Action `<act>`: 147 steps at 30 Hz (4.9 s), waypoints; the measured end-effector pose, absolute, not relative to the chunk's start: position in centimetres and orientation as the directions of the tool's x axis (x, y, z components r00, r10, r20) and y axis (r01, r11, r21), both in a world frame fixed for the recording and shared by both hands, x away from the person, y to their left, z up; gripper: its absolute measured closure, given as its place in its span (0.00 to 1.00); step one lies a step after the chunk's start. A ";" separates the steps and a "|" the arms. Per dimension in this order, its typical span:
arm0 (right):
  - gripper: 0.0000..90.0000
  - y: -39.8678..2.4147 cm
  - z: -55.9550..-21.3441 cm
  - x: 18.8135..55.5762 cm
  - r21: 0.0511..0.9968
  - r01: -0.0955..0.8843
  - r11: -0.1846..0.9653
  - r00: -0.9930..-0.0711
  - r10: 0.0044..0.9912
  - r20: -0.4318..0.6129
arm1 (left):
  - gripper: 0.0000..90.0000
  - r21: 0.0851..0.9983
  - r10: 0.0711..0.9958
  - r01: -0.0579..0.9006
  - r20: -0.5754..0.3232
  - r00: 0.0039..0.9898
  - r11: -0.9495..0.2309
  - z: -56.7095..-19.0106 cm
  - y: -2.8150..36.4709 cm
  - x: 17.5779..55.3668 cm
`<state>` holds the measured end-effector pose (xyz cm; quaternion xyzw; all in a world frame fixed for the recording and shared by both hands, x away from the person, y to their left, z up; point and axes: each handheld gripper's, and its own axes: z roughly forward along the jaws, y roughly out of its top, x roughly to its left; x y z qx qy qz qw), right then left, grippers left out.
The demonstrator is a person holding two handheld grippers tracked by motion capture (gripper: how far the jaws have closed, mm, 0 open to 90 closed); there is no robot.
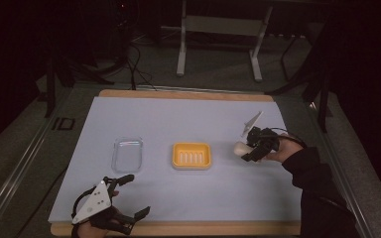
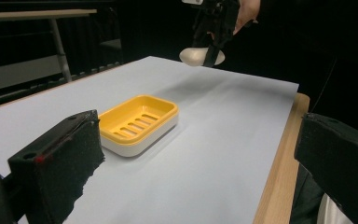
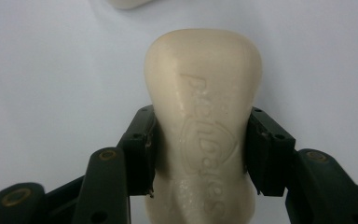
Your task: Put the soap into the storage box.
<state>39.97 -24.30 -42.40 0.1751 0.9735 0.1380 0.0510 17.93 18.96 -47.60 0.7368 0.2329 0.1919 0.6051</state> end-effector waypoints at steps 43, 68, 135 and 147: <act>0.55 -16.4 -41.3 38.9 0.308 0.031 0.951 -0.999 0.041 -0.023 | 0.01 0.982 0.586 0.111 0.001 0.810 -0.156 -47.6 19.4 17.3; 0.55 -11.9 -39.2 39.0 0.420 -0.109 0.901 -0.994 -0.092 -0.061 | 0.01 0.983 0.597 0.107 0.003 0.803 -0.150 -47.5 19.7 16.9; 0.55 -9.8 -49.5 43.0 0.437 -0.080 0.896 -0.997 -0.070 -0.039 | 0.01 0.981 0.579 0.108 0.006 0.815 -0.162 -47.6 19.6 16.9; 0.54 -9.1 -49.4 42.7 0.386 -0.088 0.918 -0.996 -0.073 -0.055 | 0.01 0.979 0.575 0.109 0.008 0.818 -0.169 -47.7 19.5 16.9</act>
